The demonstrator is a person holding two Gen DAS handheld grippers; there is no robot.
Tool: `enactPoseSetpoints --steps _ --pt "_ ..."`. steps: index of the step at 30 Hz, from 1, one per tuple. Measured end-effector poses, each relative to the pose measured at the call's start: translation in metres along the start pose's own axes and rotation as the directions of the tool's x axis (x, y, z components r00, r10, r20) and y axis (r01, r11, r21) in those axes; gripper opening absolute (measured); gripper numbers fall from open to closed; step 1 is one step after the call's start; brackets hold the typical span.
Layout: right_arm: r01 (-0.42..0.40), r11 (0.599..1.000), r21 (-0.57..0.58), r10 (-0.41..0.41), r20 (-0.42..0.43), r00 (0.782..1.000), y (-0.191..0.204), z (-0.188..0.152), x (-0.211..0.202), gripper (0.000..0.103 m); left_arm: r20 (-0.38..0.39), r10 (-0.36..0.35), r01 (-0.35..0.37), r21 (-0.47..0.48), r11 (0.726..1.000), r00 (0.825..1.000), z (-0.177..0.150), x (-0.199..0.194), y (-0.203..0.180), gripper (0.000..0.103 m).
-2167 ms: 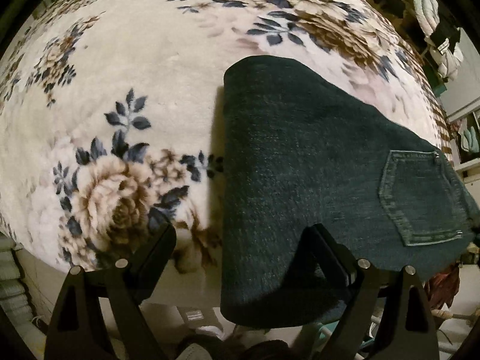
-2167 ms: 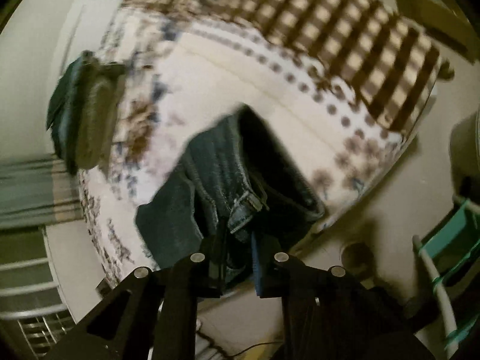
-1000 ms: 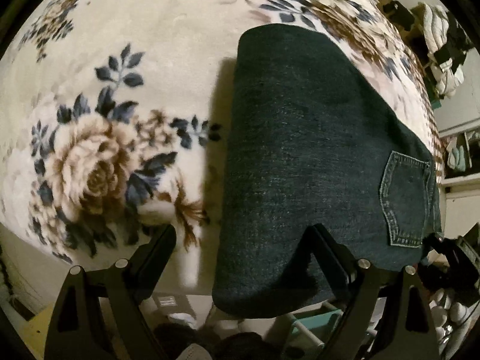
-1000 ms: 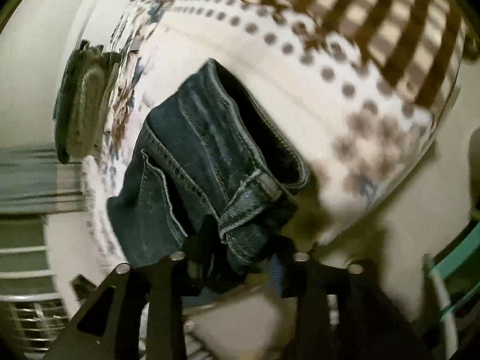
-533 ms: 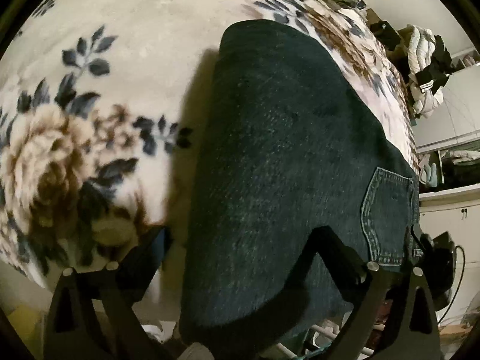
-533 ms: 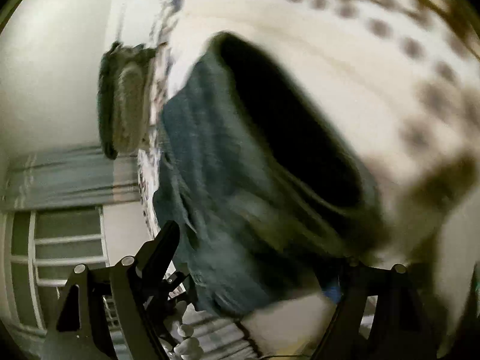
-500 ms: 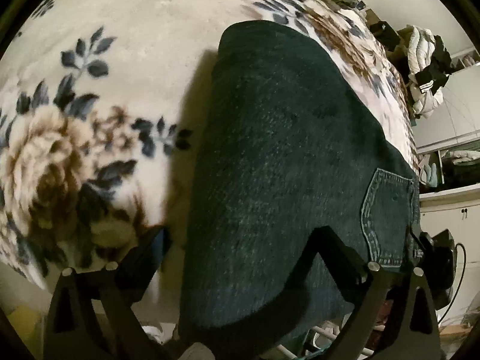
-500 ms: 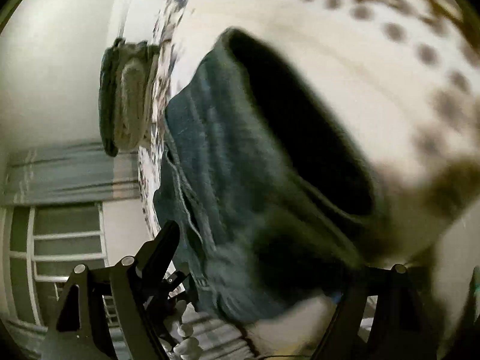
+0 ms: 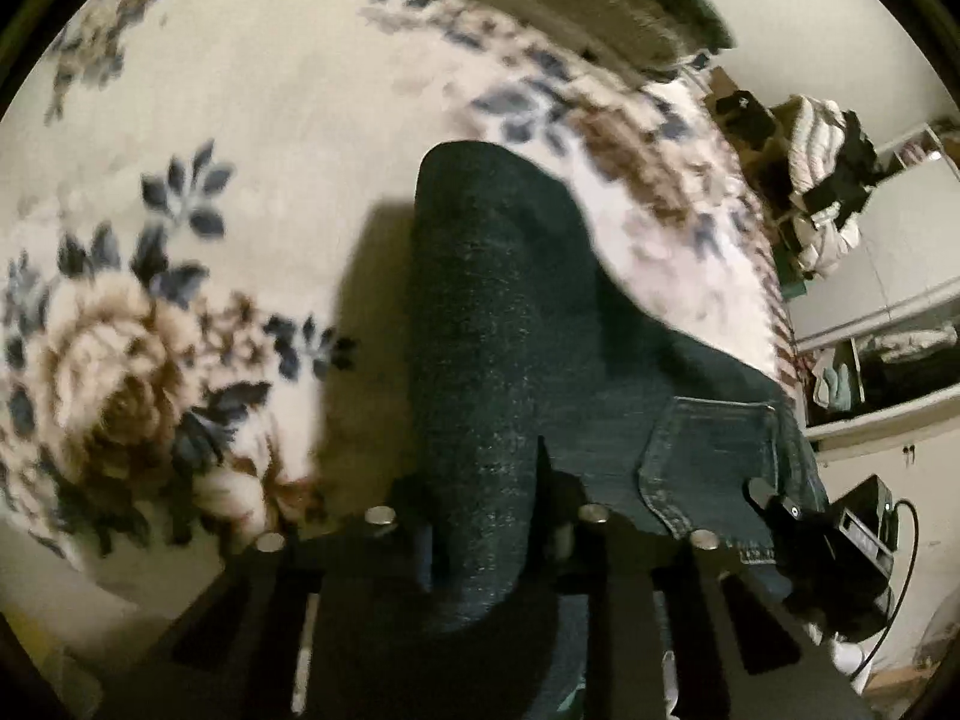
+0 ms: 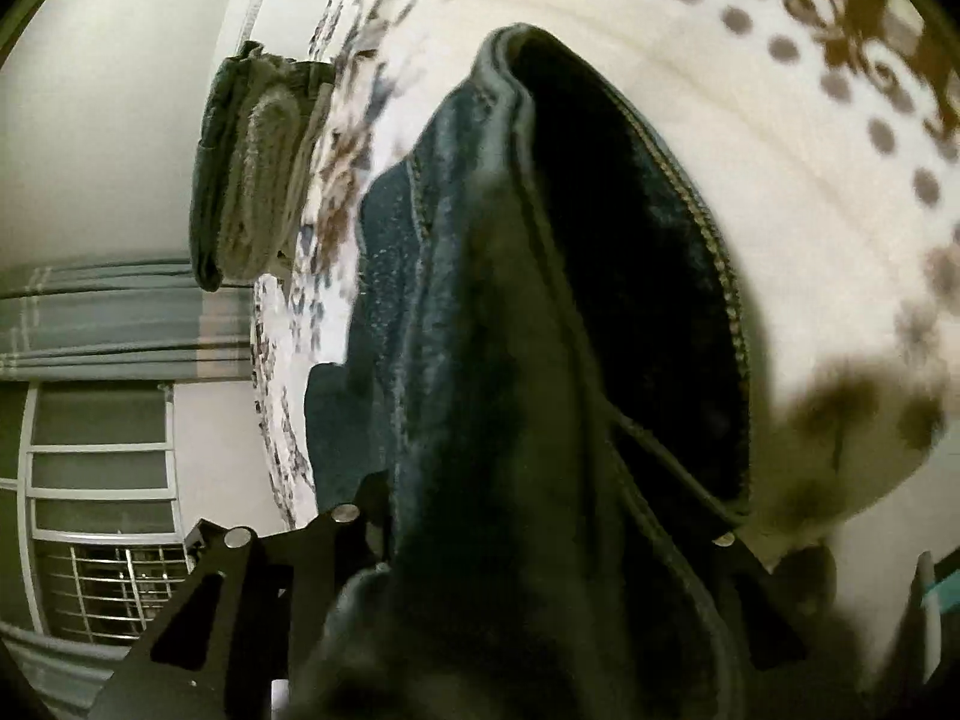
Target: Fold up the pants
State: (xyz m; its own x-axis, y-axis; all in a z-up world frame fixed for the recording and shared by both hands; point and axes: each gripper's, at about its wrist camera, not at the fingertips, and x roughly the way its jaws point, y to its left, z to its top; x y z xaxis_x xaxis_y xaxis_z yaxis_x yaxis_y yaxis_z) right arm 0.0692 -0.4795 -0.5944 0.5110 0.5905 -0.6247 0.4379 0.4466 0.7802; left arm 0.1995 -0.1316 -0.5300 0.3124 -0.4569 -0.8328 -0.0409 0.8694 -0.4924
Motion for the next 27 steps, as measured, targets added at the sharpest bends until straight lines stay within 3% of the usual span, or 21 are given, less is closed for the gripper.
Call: enactPoseSetpoints --steps 8,14,20,24,27 --pt "-0.031 0.999 0.007 0.031 -0.008 0.999 0.066 -0.003 -0.049 0.036 0.02 -0.024 0.024 0.026 0.999 1.0 0.03 -0.093 -0.046 0.018" --pt "-0.073 0.996 -0.048 0.074 0.008 0.997 0.153 0.019 -0.091 0.036 0.075 -0.056 0.053 0.041 0.998 0.996 0.088 -0.16 -0.089 0.018" --pt "-0.107 0.985 -0.136 0.116 0.055 0.992 0.271 0.088 -0.092 0.036 0.172 -0.107 0.102 0.038 0.994 0.979 0.189 -0.193 -0.115 0.018" --pt "-0.117 0.975 -0.187 0.135 0.084 0.987 0.353 0.158 -0.051 0.036 0.212 -0.129 0.124 0.036 0.992 0.969 0.273 -0.189 -0.112 0.018" --pt "-0.12 0.973 -0.197 0.139 0.087 0.986 0.392 0.204 -0.01 0.036 0.232 -0.131 0.129 0.025 0.991 0.964 0.346 -0.172 -0.106 0.018"
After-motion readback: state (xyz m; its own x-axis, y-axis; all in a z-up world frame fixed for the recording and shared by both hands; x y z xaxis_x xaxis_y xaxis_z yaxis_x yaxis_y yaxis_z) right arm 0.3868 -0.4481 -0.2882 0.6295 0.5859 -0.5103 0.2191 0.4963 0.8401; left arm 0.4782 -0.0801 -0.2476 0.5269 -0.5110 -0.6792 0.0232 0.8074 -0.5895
